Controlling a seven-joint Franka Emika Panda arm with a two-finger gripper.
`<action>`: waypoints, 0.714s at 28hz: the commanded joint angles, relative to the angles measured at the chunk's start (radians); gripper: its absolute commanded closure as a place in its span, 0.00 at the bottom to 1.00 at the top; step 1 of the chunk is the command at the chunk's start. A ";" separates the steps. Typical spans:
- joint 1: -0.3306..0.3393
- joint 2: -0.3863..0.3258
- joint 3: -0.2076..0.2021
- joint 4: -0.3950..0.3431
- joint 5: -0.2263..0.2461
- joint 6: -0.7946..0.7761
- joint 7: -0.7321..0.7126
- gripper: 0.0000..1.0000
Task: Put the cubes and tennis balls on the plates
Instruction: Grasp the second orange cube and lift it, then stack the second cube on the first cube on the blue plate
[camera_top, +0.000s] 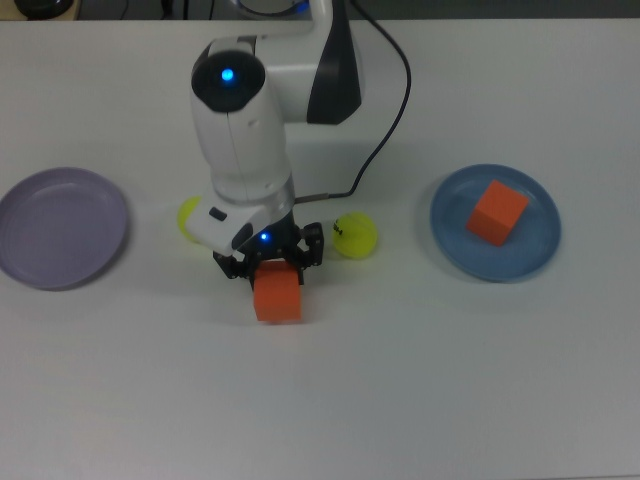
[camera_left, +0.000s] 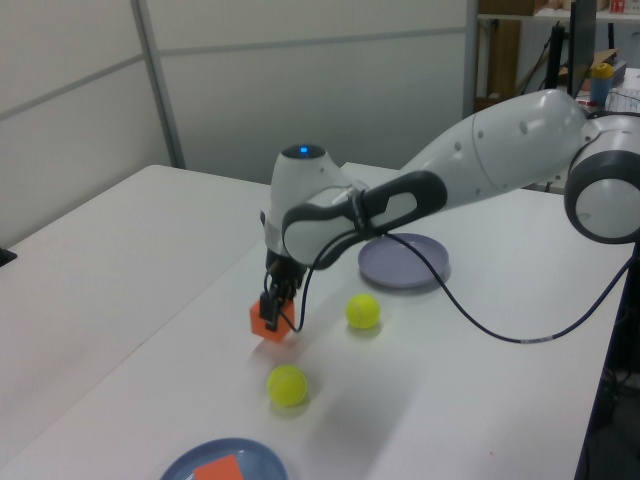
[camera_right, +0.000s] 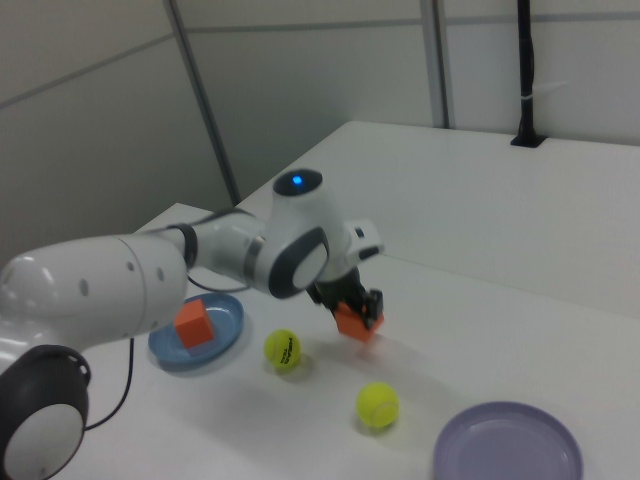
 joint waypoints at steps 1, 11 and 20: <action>0.005 -0.112 0.042 -0.023 0.049 -0.060 -0.015 1.00; 0.069 -0.190 0.149 -0.018 0.032 -0.148 0.123 1.00; 0.241 -0.190 0.151 -0.078 -0.081 -0.148 0.332 1.00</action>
